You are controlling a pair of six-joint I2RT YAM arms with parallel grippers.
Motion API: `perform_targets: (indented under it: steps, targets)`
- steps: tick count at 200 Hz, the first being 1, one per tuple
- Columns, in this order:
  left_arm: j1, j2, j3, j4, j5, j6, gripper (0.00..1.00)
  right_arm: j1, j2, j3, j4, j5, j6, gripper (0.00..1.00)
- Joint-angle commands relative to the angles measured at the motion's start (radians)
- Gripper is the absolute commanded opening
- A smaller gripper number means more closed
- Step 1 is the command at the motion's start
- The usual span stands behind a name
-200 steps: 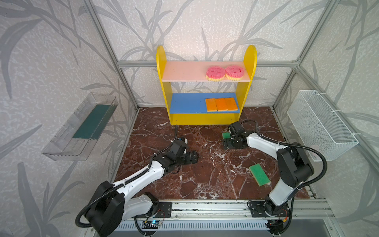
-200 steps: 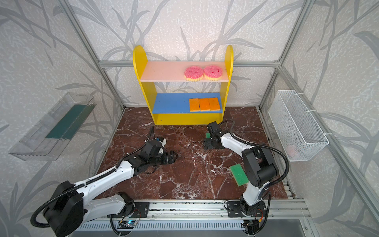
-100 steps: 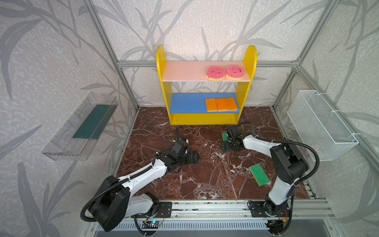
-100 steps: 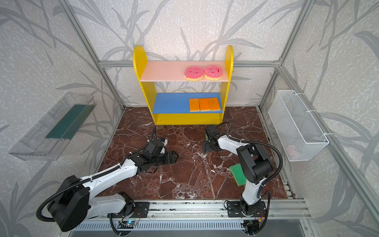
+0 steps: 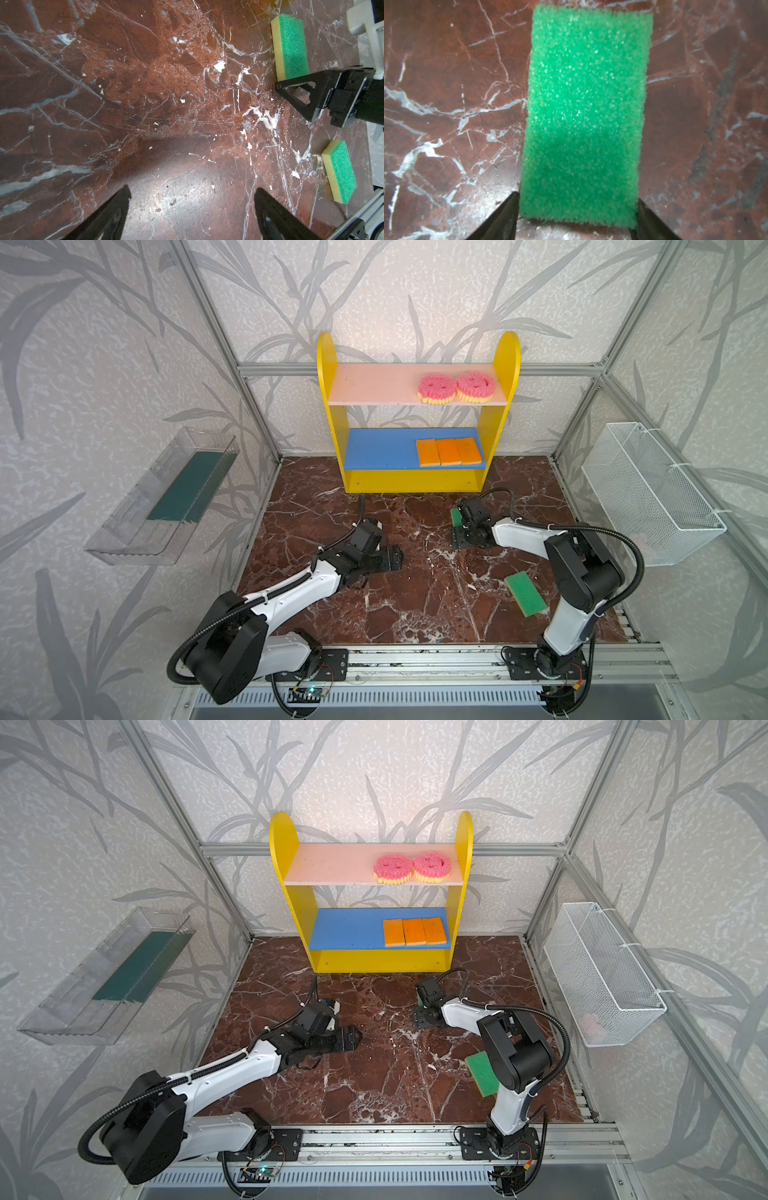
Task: Arrange cleaning sponges on a shelf
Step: Pick up the cleaning sponge from the top-center of the table.
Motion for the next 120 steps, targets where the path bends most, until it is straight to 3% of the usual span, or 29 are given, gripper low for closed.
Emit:
perform_targets:
  steps: [1, 45, 120]
  targets:
    - [-0.003, 0.008, 0.034, 0.034, -0.015, -0.001, 0.95, 0.003, -0.002, -0.017, -0.014, 0.014, -0.002, 0.71]
    - [-0.001, 0.007, 0.081, 0.016, -0.006, 0.006, 0.95, 0.004, -0.014, -0.006, -0.023, 0.013, 0.003, 0.57]
    - [0.006, -0.017, 0.123, -0.040, -0.008, 0.025, 0.95, 0.002, -0.042, 0.040, -0.011, 0.046, -0.010, 0.56]
